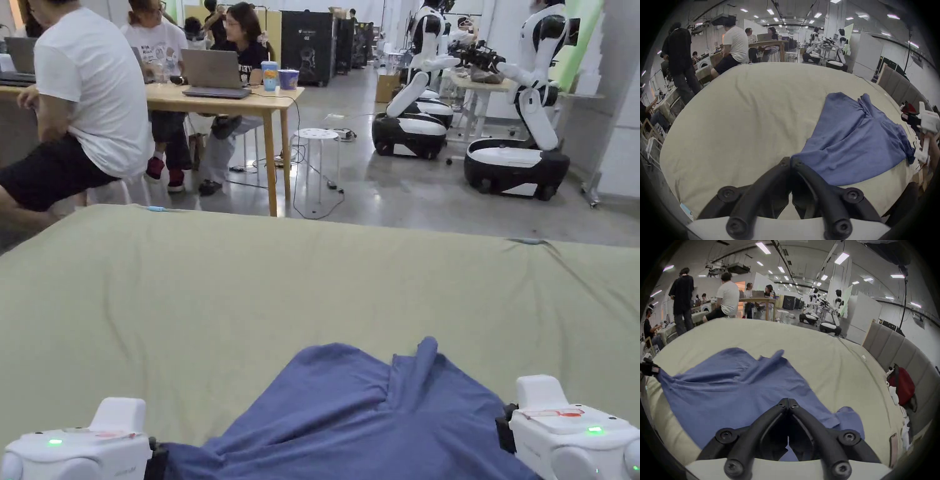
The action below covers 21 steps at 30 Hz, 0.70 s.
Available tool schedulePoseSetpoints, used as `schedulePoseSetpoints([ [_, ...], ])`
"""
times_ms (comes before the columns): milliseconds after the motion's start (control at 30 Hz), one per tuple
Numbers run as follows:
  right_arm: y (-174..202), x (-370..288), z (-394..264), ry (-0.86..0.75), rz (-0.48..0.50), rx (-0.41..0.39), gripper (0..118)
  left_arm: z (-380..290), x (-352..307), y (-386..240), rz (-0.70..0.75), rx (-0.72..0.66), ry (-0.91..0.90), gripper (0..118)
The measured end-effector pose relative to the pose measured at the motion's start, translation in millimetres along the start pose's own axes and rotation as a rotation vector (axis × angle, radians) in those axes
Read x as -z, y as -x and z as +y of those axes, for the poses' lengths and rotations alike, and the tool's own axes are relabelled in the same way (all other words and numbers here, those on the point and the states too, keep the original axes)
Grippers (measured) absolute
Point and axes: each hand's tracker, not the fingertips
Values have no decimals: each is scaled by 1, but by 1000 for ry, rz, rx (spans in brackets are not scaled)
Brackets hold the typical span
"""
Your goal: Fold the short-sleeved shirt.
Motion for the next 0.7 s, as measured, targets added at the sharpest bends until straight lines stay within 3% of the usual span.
schedulePoseSetpoints([
  [67, -17, 28, 16, 31, 13, 29, 2, 0, 2, 0, 8, -3, -1, 0],
  [100, -25, 44, 23, 39, 16, 37, 12, -1, 3, 1, 10, -4, 1, 0],
  [133, -32, 58, 28, 43, 15, 47, 37, -1, 3, 1, 12, -4, 2, 0],
  [233, -42, 98, 44, 76, 16, 100, 72, -1, 7, 3, 22, -5, 12, 0],
  [267, -43, 109, 46, 109, 33, 113, 110, -2, 8, 4, 26, -5, 15, 0],
  [300, -44, 120, 47, 125, 46, 120, 118, -2, 10, 4, 30, -6, 18, 0],
  [400, -42, 147, 48, 118, 54, 142, 110, -2, 15, 6, 35, -7, 29, 0],
  [500, -34, 169, 38, 187, 56, 119, 109, 0, 21, 6, 44, 5, 41, 0],
  [533, -31, 169, 35, 208, 46, 116, 100, 1, 23, 6, 45, 7, 44, 0],
  [567, -30, 173, 29, 256, 57, 111, 83, 2, 25, 6, 44, 6, 47, 0],
  [600, -30, 174, 23, 277, 85, 126, 79, 3, 26, 5, 45, 7, 50, 0],
  [633, -31, 167, 21, 220, 107, 175, 64, 4, 28, 3, 51, 14, 52, 0],
  [667, -27, 154, 25, 209, 74, 159, 28, 4, 29, 2, 55, 21, 55, 0],
  [700, -26, 148, 25, 208, 77, 150, 3, 4, 30, 1, 53, 22, 56, 0],
])
